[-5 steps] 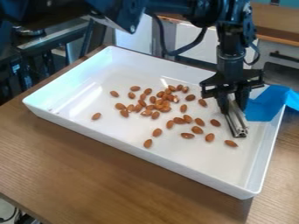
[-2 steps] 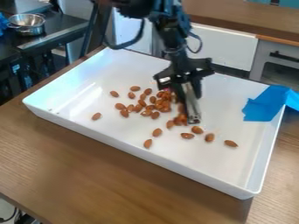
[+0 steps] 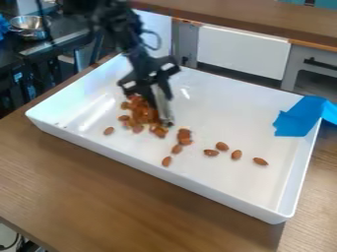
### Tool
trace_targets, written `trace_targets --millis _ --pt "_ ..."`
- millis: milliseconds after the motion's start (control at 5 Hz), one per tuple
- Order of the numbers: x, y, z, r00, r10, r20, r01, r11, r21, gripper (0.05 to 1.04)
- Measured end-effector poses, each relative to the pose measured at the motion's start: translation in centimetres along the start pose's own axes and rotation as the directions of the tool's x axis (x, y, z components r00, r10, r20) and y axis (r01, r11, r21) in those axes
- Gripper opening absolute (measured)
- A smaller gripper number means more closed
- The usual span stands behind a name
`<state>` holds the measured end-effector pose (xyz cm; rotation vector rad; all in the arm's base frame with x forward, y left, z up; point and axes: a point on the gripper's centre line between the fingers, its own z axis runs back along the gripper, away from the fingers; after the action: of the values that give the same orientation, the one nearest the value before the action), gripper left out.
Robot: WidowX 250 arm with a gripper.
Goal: Sweep into pile
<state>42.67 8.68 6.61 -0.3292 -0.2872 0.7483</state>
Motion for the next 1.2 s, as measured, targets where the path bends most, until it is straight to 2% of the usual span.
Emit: trace_targets --millis 200,400,600,1000,1200 --pt "0.9 3.3 1.5 0.995 0.097 -0.001 -0.097 0.995 -0.013 0.362" --pt "0.9 5.7 2.5 0.978 0.208 0.006 -0.208 0.978 -0.024 0.362" --pt "-0.4 7.4 3.4 0.945 0.323 0.047 -0.321 0.946 -0.044 0.362" --pt "-2.5 9.7 4.4 0.873 0.46 0.162 -0.461 0.887 -0.029 0.362" --pt "-3.0 9.3 4.5 0.861 0.483 0.162 -0.483 0.875 -0.043 0.362"
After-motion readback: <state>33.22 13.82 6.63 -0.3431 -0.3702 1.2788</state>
